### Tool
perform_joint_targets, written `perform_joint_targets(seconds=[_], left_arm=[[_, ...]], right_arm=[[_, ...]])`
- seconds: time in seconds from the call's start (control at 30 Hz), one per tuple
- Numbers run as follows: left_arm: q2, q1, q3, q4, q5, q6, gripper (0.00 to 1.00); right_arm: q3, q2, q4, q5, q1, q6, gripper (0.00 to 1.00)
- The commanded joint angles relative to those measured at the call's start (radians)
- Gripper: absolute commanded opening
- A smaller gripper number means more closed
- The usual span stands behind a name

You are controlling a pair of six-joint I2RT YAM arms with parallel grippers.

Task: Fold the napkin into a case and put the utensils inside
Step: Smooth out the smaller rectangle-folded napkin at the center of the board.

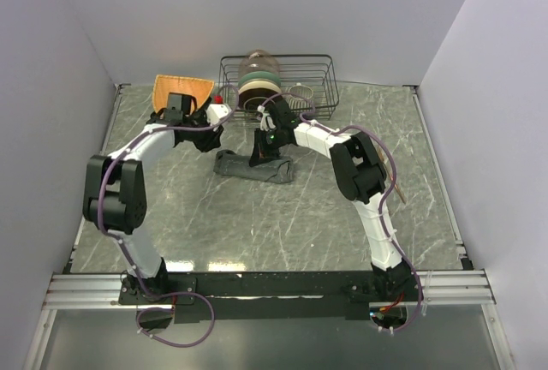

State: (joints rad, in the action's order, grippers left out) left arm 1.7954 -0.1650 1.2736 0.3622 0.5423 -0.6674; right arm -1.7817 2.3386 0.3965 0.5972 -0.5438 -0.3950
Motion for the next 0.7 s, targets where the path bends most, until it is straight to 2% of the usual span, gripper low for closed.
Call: perform_joint_targets(seconds=[0.0, 0.13, 0.2, 0.3, 0.47, 0.67], left_arm=[[-0.096, -0.031, -0.052, -0.003, 0.021, 0.037, 0.34], [-0.094, -0.065, -0.080, -0.048, -0.065, 0.057, 0.34], [-0.064, -0.068, -0.062, -0.078, -0.102, 0.089, 0.42], [-0.004, -0.073, 0.005, -0.045, -0.130, 0.124, 0.43], [0.030, -0.080, 0.020, -0.017, -0.105, 0.068, 0.32], [0.007, -0.084, -0.048, -0.054, -0.100, 0.037, 0.27]], right_arm=[[-0.010, 0.019, -0.005, -0.145, -0.004, 0.053, 0.06], [-0.027, 0.027, 0.005, -0.148, -0.004, 0.056, 0.07], [-0.031, 0.030, 0.005, -0.149, -0.002, 0.056, 0.07], [-0.041, 0.034, 0.007, -0.152, -0.002, 0.053, 0.07], [-0.048, 0.036, 0.010, -0.157, -0.002, 0.056, 0.07], [-0.059, 0.042, 0.008, -0.162, -0.002, 0.051, 0.08]])
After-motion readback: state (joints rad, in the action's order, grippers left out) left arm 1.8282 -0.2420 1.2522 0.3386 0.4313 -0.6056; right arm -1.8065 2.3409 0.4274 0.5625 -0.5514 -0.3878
